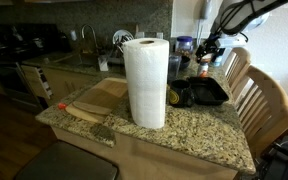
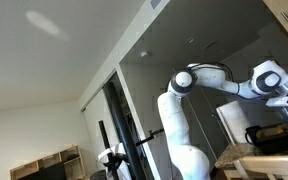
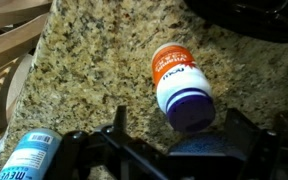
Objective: Put the white and orange bottle in the black bowl, move the clear bottle to the right, move the glass jar to the left
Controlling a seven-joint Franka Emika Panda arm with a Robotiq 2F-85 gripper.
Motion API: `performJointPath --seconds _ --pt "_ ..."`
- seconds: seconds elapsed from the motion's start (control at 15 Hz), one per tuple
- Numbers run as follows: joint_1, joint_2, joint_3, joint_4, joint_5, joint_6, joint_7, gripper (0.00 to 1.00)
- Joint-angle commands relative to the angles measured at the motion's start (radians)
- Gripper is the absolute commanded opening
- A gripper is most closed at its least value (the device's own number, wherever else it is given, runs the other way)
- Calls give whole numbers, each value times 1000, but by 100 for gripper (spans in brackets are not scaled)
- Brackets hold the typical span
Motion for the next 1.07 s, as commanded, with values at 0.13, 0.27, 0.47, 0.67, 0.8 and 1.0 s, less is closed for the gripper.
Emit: performJointPath --seconds 0.13,0.27,0.47,0.67,0.8,1.0 --pt "-10 5 12 1 14 -6 -33 97" --pt "-10 10 14 0 22 -9 -45 73" --pt "-11 8 19 2 43 -22 -64 57" --pt "-12 -3 20 5 53 -43 -77 37" --pt "-12 -7 19 11 49 -43 -79 22" --pt "-12 -5 15 14 29 -39 -70 19"
